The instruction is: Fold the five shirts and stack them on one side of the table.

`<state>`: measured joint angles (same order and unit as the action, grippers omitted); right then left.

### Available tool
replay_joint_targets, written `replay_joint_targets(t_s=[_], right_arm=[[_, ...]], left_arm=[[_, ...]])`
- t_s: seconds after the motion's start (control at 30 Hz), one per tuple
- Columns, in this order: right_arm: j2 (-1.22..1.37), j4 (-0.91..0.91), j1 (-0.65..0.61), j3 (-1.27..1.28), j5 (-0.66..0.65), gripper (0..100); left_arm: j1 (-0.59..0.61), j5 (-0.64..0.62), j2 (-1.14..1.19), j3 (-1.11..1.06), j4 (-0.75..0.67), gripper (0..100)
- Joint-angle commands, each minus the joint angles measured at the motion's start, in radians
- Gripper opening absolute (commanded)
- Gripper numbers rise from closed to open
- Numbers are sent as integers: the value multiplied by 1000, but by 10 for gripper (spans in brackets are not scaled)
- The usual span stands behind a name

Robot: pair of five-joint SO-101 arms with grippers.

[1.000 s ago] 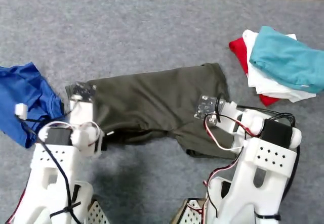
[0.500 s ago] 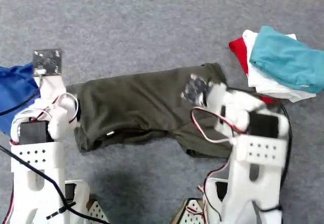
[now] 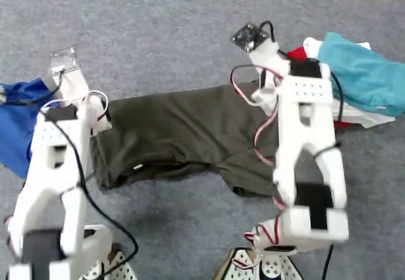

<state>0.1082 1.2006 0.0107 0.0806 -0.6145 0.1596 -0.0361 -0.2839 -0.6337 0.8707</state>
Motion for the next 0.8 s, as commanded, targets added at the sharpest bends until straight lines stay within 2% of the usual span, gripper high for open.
replay_joint_targets(t_s=[0.0,0.13,0.27,0.5,0.6,0.7,0.77], right_arm=[[153,-49,-13,-145,31,5],[332,-46,-12,-259,41,5],[453,-54,12,-328,38,5],[585,-43,71,-475,23,4],[607,-23,70,-498,6,4],[581,57,54,-539,6,4],[529,118,39,-559,6,4]], left_arm=[[-6,-8,150,130,-17,19],[25,-8,377,239,-40,19],[31,0,538,333,43,19],[32,3,572,417,86,19],[32,43,567,419,92,19],[32,66,564,430,118,19],[32,66,542,474,187,19]])
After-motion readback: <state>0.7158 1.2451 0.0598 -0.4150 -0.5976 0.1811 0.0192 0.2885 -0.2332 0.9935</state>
